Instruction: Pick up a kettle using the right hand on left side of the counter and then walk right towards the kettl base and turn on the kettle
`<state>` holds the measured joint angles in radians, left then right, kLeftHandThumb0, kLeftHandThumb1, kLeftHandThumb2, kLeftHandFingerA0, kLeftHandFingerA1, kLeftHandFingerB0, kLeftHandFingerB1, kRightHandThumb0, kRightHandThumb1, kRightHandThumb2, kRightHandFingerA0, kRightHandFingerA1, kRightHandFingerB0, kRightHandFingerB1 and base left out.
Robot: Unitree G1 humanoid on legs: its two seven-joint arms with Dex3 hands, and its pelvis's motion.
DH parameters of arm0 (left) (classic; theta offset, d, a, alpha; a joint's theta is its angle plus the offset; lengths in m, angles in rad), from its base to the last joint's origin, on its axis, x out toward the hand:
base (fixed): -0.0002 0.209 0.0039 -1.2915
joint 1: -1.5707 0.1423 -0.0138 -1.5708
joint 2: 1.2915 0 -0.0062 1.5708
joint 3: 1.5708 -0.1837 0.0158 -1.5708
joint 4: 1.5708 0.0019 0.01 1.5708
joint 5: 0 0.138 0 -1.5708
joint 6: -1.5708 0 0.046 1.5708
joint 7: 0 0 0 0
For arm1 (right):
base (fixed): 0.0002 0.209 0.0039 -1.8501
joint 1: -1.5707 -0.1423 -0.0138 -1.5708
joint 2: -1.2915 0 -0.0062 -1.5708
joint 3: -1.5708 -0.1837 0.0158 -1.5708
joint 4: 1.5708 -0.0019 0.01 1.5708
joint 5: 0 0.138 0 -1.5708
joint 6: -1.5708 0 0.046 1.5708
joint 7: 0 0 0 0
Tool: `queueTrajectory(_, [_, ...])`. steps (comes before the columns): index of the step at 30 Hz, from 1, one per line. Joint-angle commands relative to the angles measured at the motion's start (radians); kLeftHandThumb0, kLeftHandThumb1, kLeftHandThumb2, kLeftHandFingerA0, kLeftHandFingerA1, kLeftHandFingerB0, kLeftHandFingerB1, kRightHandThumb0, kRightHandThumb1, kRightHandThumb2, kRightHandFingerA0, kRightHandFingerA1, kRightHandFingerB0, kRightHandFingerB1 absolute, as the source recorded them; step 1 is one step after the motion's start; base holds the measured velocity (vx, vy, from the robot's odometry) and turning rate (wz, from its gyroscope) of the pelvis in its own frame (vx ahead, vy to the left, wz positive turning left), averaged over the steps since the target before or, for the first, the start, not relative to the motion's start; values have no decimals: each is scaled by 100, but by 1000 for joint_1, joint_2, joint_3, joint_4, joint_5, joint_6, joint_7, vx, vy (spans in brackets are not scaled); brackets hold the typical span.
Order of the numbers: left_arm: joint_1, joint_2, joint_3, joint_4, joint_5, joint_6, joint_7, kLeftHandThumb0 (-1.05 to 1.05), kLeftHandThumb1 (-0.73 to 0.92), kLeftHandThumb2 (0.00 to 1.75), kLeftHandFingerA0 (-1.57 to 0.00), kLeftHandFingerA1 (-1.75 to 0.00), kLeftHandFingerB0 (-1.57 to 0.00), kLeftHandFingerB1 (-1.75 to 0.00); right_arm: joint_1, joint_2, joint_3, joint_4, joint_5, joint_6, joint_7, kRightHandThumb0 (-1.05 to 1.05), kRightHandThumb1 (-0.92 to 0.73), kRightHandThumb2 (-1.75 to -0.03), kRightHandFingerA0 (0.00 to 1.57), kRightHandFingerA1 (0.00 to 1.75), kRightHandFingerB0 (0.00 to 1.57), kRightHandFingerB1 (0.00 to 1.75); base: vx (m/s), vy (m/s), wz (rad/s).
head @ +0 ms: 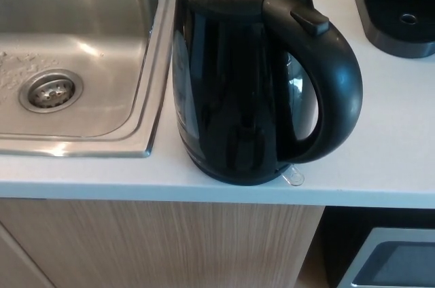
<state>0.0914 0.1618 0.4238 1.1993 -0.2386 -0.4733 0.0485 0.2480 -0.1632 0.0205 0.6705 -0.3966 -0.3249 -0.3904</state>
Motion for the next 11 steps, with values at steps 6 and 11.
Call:
queueTrajectory(6, [7, 16, -2, -7, 9, -8, 10, 16, 61, 95, -99, -88, -94, -82, -8, -22, 4, 26, 24, -25, -1, -10, -74, -60, 103, 100, 80, 56, 0, 0, 0])
queueTrajectory(11, [9, 13, 8, -12, -4, -14, -6, 17, 55, 104, -99, -95, -93, -89, -5, -23, 6, 17, 23, -20, -2, -9, -73, -61, 103, 100, 79, 57, 0, 0, 0])
